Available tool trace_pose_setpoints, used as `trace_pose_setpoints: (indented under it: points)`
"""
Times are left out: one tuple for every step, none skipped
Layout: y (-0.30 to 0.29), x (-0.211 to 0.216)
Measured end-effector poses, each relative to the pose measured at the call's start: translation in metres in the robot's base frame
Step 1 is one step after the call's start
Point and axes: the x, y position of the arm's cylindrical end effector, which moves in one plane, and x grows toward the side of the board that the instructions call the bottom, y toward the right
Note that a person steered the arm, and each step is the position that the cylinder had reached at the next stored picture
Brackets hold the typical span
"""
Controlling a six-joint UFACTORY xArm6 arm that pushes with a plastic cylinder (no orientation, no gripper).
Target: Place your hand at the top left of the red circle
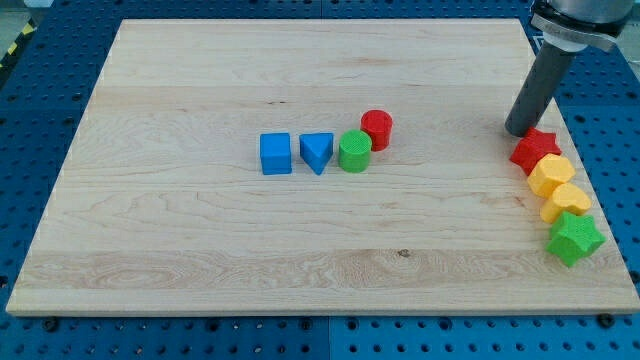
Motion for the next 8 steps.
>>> trace_pose_setpoints:
  points:
    - [-0.052, -0.015]
    - [-0.073, -0.019]
    - [-0.073, -0.019]
    - [-0.073, -0.018]
    - [-0.074, -0.018]
    - [-0.106, -0.014]
    - [-0.106, -0.014]
    - [-0.106, -0.014]
